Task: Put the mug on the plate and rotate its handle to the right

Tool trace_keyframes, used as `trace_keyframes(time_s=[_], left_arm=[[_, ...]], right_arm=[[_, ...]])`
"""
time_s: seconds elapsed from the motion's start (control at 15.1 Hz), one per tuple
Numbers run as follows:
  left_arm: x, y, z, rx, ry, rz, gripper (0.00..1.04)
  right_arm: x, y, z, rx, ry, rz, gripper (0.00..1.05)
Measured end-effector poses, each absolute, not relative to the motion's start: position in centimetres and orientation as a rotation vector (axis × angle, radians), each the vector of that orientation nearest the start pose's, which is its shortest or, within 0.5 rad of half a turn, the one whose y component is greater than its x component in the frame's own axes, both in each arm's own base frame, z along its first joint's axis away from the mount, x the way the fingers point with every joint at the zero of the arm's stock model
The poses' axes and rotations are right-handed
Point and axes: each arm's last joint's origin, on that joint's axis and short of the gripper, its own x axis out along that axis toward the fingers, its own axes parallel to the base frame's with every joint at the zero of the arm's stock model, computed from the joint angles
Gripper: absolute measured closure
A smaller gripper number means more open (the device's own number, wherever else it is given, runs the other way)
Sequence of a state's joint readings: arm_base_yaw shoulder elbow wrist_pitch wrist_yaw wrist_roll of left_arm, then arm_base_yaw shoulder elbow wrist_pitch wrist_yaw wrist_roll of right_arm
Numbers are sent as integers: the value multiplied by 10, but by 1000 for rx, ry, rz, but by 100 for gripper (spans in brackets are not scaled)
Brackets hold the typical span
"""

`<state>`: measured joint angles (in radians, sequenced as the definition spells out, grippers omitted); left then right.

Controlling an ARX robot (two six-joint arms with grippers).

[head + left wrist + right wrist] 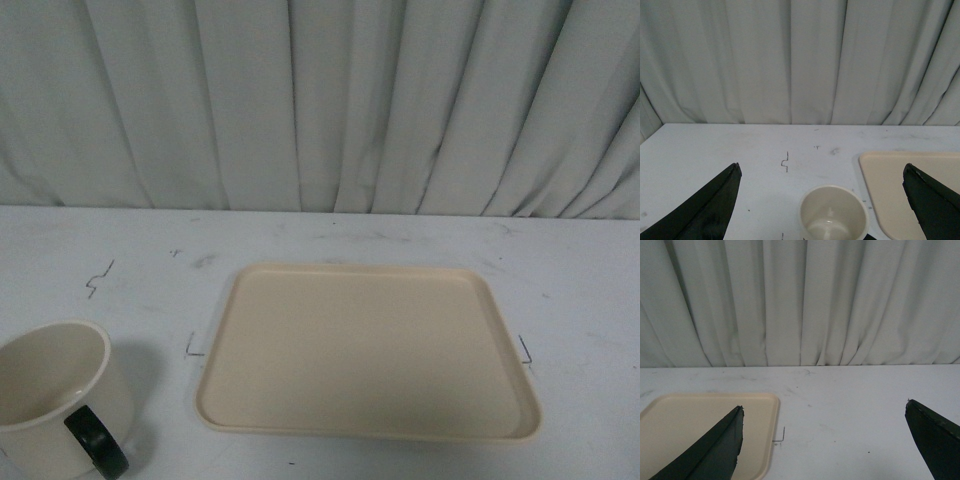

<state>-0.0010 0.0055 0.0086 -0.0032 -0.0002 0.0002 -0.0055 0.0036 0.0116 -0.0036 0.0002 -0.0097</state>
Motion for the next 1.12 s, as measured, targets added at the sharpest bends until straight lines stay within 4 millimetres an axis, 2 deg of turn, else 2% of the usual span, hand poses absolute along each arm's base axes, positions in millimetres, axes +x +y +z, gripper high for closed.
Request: trace_keyframes(time_s=[0.4,0.46,0.53,0.6,0.66,0.79,0.99,1.06,1.12], left_arm=[[98,0,166,0,0,-1,7],[97,-2,165,-3,209,95,7],[102,-3,179,70,449,218,7],[108,2,194,109,526,336,7],[117,7,209,108,545,386,7],[145,9,229,64,552,309,7],[193,11,227,-31,743,216,7],[223,4,226,-95,791,139,7],[230,0,221,-101,825,116,7]], right_arm=[[97,-1,167,-10,-4,-5,7],[97,-1,167,-9,-4,-7,7],[97,-1,167,-8,-5,-5,7],[97,0,167,-7,-6,-4,7],[97,-1,167,-7,-3,-6,7],[97,0,167,-7,-5,0,7],[97,0,167,-8,-4,0,7],[97,0,167,-7,-4,0,7],[97,0,167,-7,-4,0,7]])
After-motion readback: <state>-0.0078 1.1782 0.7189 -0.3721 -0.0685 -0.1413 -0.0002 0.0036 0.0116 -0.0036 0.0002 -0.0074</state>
